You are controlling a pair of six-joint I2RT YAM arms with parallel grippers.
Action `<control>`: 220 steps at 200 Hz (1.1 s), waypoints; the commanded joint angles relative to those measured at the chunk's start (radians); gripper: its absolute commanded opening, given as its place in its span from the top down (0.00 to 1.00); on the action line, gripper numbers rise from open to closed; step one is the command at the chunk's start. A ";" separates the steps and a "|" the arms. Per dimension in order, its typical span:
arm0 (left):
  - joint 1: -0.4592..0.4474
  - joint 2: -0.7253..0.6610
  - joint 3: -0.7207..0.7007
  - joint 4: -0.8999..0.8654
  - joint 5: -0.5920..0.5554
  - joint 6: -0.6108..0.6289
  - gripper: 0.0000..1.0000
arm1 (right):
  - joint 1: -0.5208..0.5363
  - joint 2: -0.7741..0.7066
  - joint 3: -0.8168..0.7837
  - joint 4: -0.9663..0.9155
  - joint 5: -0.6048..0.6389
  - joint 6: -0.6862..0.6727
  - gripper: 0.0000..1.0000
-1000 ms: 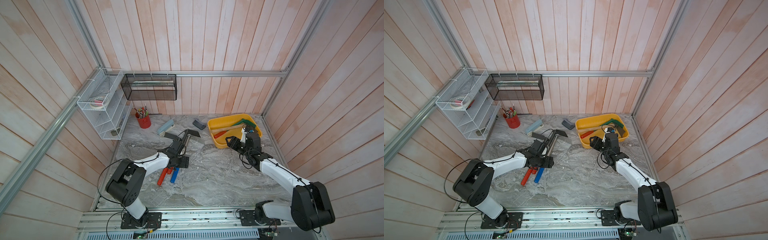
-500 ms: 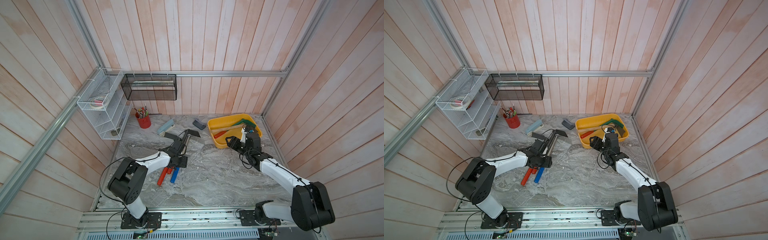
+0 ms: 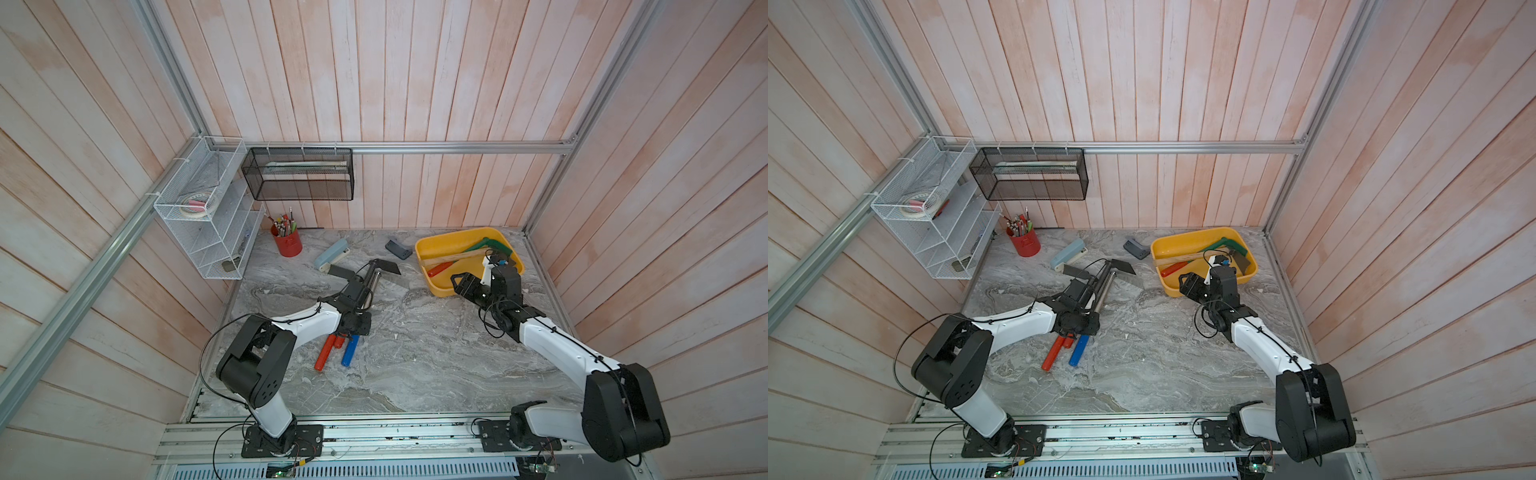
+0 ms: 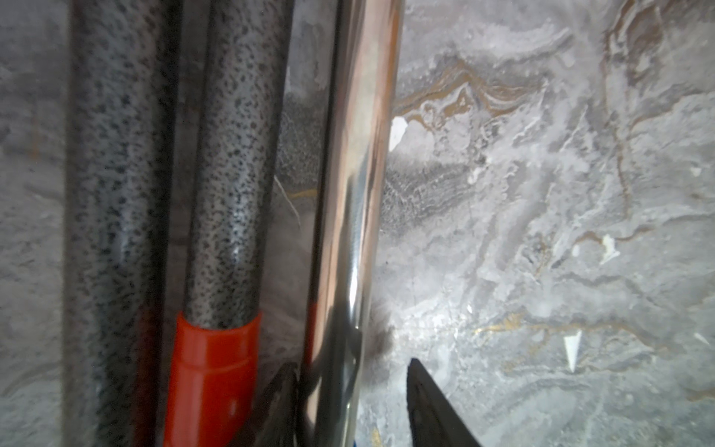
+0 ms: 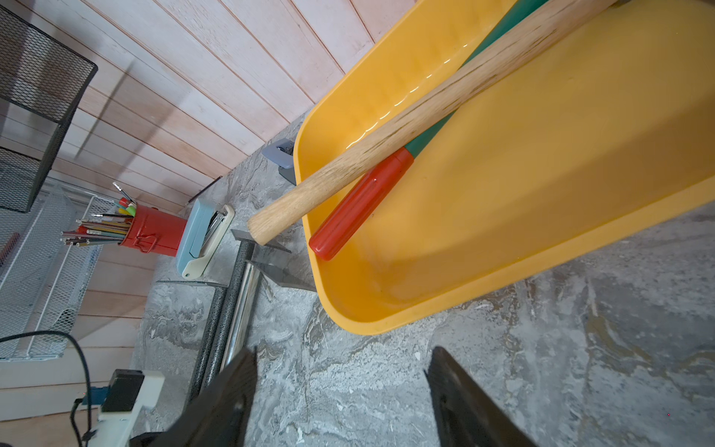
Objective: Put the small hoe into the storage box
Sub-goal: Pick up the hoe from the center of the board.
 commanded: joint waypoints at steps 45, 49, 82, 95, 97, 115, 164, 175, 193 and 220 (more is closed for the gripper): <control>-0.010 0.021 -0.003 -0.015 -0.055 0.005 0.55 | 0.005 0.004 -0.005 0.016 -0.019 0.011 0.28; -0.011 0.023 -0.002 -0.016 -0.057 0.006 0.55 | 0.004 0.006 -0.005 0.015 -0.018 0.011 0.28; -0.014 0.024 -0.007 -0.019 -0.071 0.009 0.61 | 0.004 0.017 -0.003 0.021 -0.027 0.015 0.28; -0.013 0.024 -0.010 -0.015 -0.074 0.010 0.61 | 0.004 0.022 -0.002 0.022 -0.029 0.015 0.28; -0.014 0.025 -0.010 -0.015 -0.074 0.009 0.61 | 0.004 0.022 -0.002 0.022 -0.030 0.015 0.28; -0.016 0.023 -0.017 -0.007 -0.076 0.011 0.61 | 0.004 0.026 -0.001 0.020 -0.033 0.015 0.28; -0.017 0.017 -0.024 -0.004 -0.077 0.010 0.67 | 0.004 0.023 -0.001 0.019 -0.034 0.018 0.28; -0.017 0.014 -0.026 -0.004 -0.076 0.010 0.70 | 0.005 0.024 0.001 0.018 -0.036 0.018 0.28; -0.018 0.010 -0.031 -0.002 -0.071 0.008 0.73 | 0.004 0.027 0.001 0.016 -0.036 0.020 0.28; -0.019 0.005 -0.035 -0.001 -0.073 0.007 0.75 | 0.005 0.032 0.004 0.018 -0.044 0.023 0.29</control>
